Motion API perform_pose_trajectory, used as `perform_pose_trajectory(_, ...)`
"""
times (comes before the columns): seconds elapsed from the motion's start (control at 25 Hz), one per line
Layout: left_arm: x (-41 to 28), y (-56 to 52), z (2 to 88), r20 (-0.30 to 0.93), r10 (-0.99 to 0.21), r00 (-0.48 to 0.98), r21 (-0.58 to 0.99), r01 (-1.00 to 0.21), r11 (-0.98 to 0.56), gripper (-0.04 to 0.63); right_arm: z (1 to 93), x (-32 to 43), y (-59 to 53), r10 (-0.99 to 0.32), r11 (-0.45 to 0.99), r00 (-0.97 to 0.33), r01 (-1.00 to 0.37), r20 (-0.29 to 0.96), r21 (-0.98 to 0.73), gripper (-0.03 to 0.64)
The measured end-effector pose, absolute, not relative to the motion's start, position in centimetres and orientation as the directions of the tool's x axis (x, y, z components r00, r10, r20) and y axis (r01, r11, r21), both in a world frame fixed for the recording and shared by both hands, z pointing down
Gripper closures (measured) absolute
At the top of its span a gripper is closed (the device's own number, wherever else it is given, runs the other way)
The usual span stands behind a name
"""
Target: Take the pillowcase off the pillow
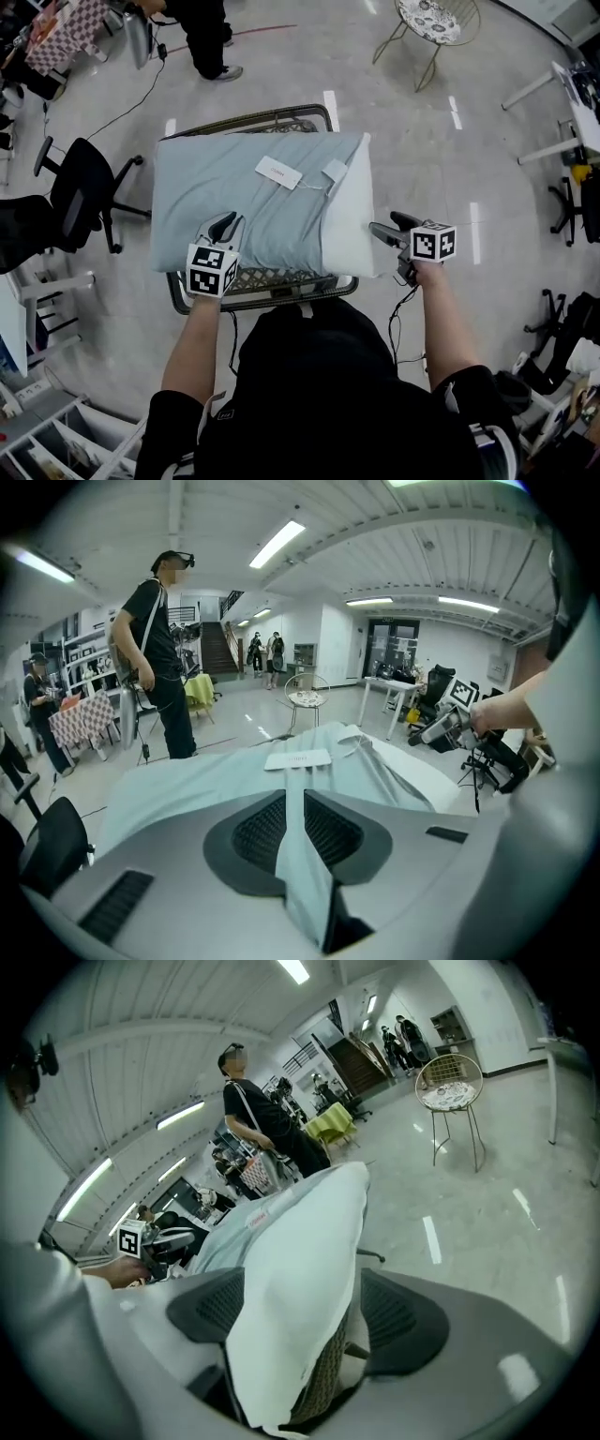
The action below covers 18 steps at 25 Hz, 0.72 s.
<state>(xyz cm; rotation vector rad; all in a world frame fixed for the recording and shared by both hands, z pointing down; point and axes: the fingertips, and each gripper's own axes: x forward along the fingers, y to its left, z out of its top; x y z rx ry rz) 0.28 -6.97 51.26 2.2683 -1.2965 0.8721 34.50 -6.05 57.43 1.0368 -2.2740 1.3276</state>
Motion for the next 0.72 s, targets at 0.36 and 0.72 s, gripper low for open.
perform_pose_trajectory(0.36, 8.2, -13.6, 50.1, 0.672, -0.622, 0.402, 0.020, -0.849, -0.528, 0.531, 57.4, 32.5, -14.1, -0.487, 0.304, -0.743, -0.637, 0.459, -0.709, 0.229)
perform_pose_trajectory(0.72, 11.7, -22.0, 52.4, 0.693, -0.568, 0.445, 0.027, -0.803, -0.596, 0.495, 59.8, 33.1, -20.6, -0.509, 0.242, -0.716, -0.652, 0.479, -0.718, 0.229)
